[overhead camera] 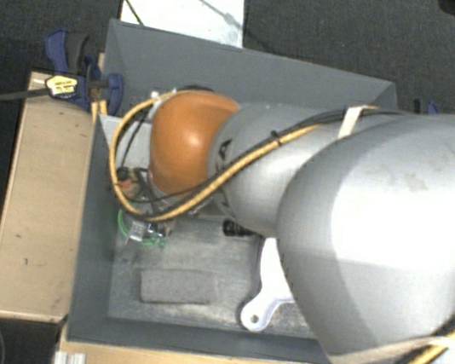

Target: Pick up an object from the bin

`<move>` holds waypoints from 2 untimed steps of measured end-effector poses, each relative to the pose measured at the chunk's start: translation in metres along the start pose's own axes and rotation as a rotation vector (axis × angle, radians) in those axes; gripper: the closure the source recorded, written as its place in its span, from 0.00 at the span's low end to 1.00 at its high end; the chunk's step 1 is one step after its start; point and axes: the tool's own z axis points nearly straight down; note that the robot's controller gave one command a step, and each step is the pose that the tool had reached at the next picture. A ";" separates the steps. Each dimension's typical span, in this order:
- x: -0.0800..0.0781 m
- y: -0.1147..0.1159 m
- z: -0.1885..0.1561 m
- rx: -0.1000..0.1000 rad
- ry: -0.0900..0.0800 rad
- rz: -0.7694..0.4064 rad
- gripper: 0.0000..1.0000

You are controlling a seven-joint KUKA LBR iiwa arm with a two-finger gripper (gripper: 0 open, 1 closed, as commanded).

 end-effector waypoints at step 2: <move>-0.007 0.003 0.010 0.001 0.011 -0.179 1.00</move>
Offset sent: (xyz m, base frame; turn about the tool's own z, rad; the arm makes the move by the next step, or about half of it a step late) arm 0.0000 0.0000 0.0000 0.0000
